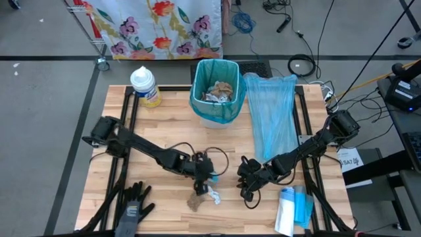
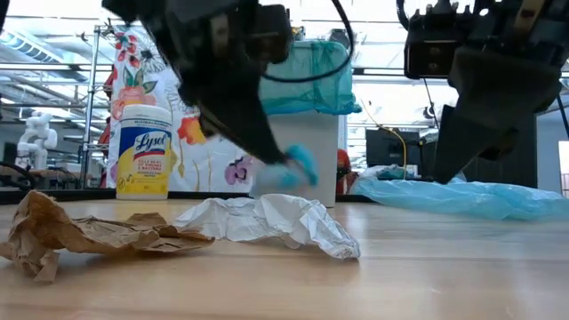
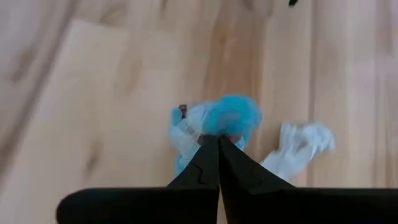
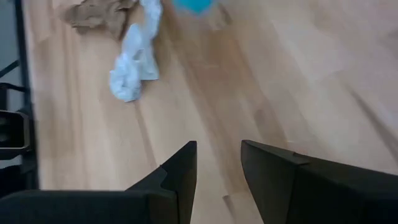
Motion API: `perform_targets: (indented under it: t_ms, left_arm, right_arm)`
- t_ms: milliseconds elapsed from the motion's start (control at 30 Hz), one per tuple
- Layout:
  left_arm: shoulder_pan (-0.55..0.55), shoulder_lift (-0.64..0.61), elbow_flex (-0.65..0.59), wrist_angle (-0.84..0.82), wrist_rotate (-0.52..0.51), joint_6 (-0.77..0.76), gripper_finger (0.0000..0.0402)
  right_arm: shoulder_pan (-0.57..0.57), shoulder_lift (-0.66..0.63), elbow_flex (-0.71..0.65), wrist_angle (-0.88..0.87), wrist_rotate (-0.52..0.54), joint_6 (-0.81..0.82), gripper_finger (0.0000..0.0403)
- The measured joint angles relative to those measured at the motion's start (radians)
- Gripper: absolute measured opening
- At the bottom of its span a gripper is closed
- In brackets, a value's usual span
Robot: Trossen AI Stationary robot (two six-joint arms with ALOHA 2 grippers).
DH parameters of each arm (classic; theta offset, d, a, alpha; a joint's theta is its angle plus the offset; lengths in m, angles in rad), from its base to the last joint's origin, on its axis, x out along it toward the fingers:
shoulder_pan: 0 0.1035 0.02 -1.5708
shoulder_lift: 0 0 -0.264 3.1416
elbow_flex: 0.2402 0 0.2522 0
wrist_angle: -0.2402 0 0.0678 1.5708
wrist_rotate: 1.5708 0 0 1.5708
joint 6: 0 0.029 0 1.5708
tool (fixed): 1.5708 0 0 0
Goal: Place trash/remove bag and relplace
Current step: Put the blue plastic into the trash bin
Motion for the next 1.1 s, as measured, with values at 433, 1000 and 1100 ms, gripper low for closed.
perform_targets:
  t_ms: [433, 1000, 1100]
  left_arm:
    - [0.098, -0.227, 0.237, -0.323, -0.049, 0.068, 0.0]
    - [0.11, -0.215, 0.242, -0.323, 0.028, 0.103, 0.0099]
    - [0.096, -0.171, 0.221, -0.33, 0.03, 0.093, 0.0142]
  right_arm:
    - [-0.001, 0.0, 0.0, -0.072, 0.062, -0.006, 0.0116]
    - [-0.001, 0.0, 0.0, -0.074, 0.063, -0.006, 0.0116]
    - [-0.001, 0.0, 0.0, -0.075, 0.063, -0.006, 0.0116]
